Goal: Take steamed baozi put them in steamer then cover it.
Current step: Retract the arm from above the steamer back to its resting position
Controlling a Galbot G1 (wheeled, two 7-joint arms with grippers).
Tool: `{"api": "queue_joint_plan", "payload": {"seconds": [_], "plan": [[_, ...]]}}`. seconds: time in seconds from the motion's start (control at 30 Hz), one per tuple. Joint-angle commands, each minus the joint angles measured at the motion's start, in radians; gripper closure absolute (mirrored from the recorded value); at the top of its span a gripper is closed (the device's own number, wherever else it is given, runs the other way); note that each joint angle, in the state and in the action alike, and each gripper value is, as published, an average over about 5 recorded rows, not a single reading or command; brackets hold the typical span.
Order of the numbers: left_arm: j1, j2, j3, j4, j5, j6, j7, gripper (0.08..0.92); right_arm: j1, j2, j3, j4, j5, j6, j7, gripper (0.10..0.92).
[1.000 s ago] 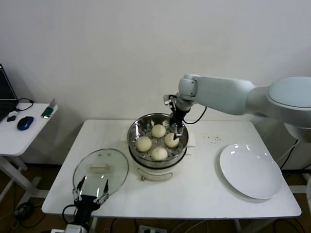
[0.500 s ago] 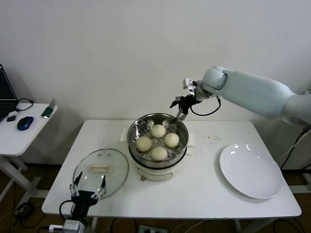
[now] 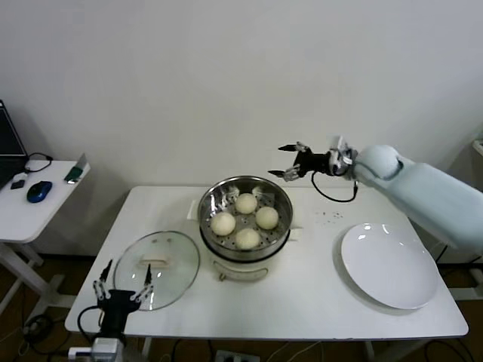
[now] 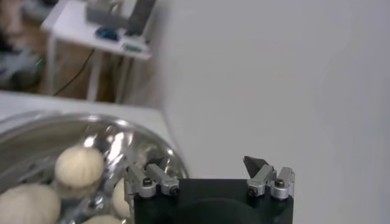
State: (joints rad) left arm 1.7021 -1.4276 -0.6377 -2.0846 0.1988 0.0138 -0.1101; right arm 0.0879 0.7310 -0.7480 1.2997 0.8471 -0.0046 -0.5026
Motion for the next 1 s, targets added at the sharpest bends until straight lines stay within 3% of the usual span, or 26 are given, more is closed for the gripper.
{"api": "queue_joint_plan", "payload": {"seconds": [0.03,0.27,0.47,0.7,1.0], "plan": [[-0.043,-0.006,-0.007,-0.005,0.17,0.014,-0.027,0.177,-0.683,-0.123,0.703,0.237,-0.005,0.083,0.211,0.203],[-0.056,0.021,-0.009,-0.004,0.439,0.106,-0.05,0.177,-1.034,0.01,1.068,0.337,-0.057,0.065,0.257,0.203],[-0.057,0.1,0.014,0.013,0.727,0.23,-0.071,0.177,-1.238,0.112,1.282,0.417,-0.044,0.021,0.291,0.203],[-0.073,0.192,0.081,0.09,1.047,0.215,-0.008,0.177,-1.395,0.23,1.423,0.48,-0.107,-0.028,0.306,0.203],[-0.197,0.184,0.191,0.288,1.245,0.197,-0.041,0.177,-1.518,0.328,1.492,0.514,-0.171,-0.058,0.298,0.203]]}}
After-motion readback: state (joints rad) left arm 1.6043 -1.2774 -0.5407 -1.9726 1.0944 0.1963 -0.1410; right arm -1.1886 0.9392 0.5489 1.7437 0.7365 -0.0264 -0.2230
